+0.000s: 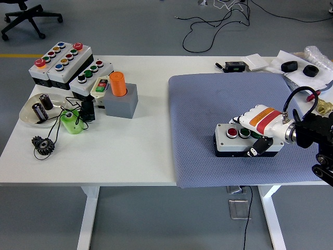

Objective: Pick up the button,place it on the desk,press the button,press the button

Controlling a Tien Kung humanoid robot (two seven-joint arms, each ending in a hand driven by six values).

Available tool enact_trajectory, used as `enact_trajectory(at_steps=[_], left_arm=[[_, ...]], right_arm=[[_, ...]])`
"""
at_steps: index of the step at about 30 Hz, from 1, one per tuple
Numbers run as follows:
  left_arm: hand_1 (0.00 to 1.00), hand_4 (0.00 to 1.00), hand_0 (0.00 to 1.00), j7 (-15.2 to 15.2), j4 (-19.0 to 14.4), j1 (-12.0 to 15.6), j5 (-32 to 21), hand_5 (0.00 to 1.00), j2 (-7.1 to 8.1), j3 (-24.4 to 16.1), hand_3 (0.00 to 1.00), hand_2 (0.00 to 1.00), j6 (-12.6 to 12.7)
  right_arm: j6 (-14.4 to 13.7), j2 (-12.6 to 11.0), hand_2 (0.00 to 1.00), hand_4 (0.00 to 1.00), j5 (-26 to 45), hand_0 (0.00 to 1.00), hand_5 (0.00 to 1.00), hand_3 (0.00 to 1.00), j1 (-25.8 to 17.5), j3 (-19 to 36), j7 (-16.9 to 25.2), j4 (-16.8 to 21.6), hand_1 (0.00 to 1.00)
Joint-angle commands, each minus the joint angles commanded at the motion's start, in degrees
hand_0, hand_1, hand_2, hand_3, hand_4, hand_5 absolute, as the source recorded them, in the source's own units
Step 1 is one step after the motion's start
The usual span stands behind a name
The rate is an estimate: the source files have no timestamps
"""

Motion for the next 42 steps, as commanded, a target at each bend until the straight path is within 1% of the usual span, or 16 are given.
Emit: enact_trajectory(at_steps=[1,2,7,8,13,14,19,20,25,26,31,32,34,37,38,42], left_arm=[[0.512,0.283,0.601,0.00,0.00,-0.01,0.01,0.979,0.00,-0.02,0.469,0.468,0.00],[0.512,0.283,0.599,0.00,0.00,-0.01,0.01,0.978,0.00,-0.02,0.469,0.468,0.00],[0.512,0.283,0.599,0.00,0.01,-0.04,-0.05,0.978,-0.01,0.02,0.469,0.468,0.01],[0.512,0.283,0.599,-0.01,0.00,-0.03,-0.06,0.980,-0.01,0.03,0.469,0.468,0.01],[0.512,0.283,0.599,0.00,-0.01,-0.06,-0.09,0.980,-0.04,0.07,0.469,0.468,0.00],[0.512,0.284,0.602,0.00,-0.01,-0.07,-0.08,0.980,-0.04,0.08,0.470,0.467,-0.01],[0.512,0.284,0.602,-0.01,-0.01,-0.12,-0.09,0.980,-0.03,0.04,0.470,0.467,0.02],[0.512,0.284,0.600,-0.02,-0.02,-0.13,-0.08,0.979,-0.01,0.02,0.470,0.467,0.01],[0.512,0.284,0.600,0.02,-0.01,-0.18,-0.01,0.979,-0.02,-0.01,0.470,0.467,0.03],[0.512,0.284,0.602,0.02,-0.02,-0.20,0.01,0.980,-0.01,-0.04,0.469,0.467,0.03],[0.512,0.284,0.602,0.01,0.02,-0.21,-0.05,0.980,-0.01,0.02,0.469,0.467,0.07],[0.512,0.284,0.602,0.00,0.01,-0.20,-0.07,0.981,-0.01,0.01,0.470,0.468,0.07],[0.512,0.284,0.602,0.02,0.02,-0.19,-0.10,0.981,-0.02,0.10,0.470,0.468,0.08],[0.512,0.284,0.602,0.04,0.02,-0.21,-0.10,0.981,-0.02,0.18,0.470,0.468,0.07],[0.512,0.283,0.603,0.03,0.01,-0.21,-0.11,0.979,-0.01,0.17,0.470,0.467,0.07],[0.512,0.283,0.603,0.04,0.02,-0.20,-0.17,0.979,-0.05,0.31,0.470,0.467,0.12]], right_arm=[[0.06,0.00,0.526,0.562,0.02,0.545,0.002,0.737,0.00,0.02,0.00,0.01,0.449],[0.09,0.00,0.630,0.627,0.03,0.549,0.002,0.827,0.00,0.03,0.00,0.01,0.523],[1.72,0.11,0.630,0.627,0.20,0.549,0.002,0.827,-0.08,0.28,-0.17,-0.05,0.523],[1.98,0.12,0.718,0.700,0.27,0.671,0.002,0.933,-0.11,0.34,-0.20,-0.05,0.617],[4.09,0.06,0.718,0.700,0.61,0.671,0.002,0.933,-0.29,0.50,-1.12,-0.22,0.617],[4.39,0.04,0.764,0.750,0.70,0.696,0.002,0.998,-0.31,0.51,-1.29,-0.26,0.650],[5.09,-0.14,0.764,0.750,1.11,0.696,0.002,0.998,-0.47,0.89,-1.48,-0.33,0.650],[5.04,-0.15,0.854,0.839,1.12,0.741,0.023,0.998,-0.48,0.98,-1.35,-0.33,0.712],[4.34,-0.32,0.854,0.839,1.33,0.741,0.023,0.998,-0.99,2.38,-0.50,0.34,0.712],[4.60,-0.54,0.921,0.869,1.60,0.803,0.047,0.998,-1.16,2.94,-0.47,0.84,0.757],[6.05,-1.55,0.921,0.869,3.77,0.803,0.047,0.998,-1.52,4.10,-0.67,2.70,0.757],[6.33,-1.70,0.959,0.907,4.05,0.827,0.076,0.998,-1.56,4.18,-0.77,3.03,0.782],[7.00,-1.89,0.959,0.907,4.74,0.827,0.076,0.998,-1.57,4.05,-1.09,3.63,0.782],[6.83,-1.77,0.959,0.907,5.29,0.827,0.076,0.998,-1.72,4.04,-1.20,4.39,0.782],[6.68,-1.67,0.977,0.910,5.48,0.854,0.089,0.998,-1.80,4.11,-1.19,4.67,0.803],[5.96,-0.65,0.977,0.910,6.00,0.854,0.089,0.998,-1.94,4.45,-1.25,5.86,0.803]])
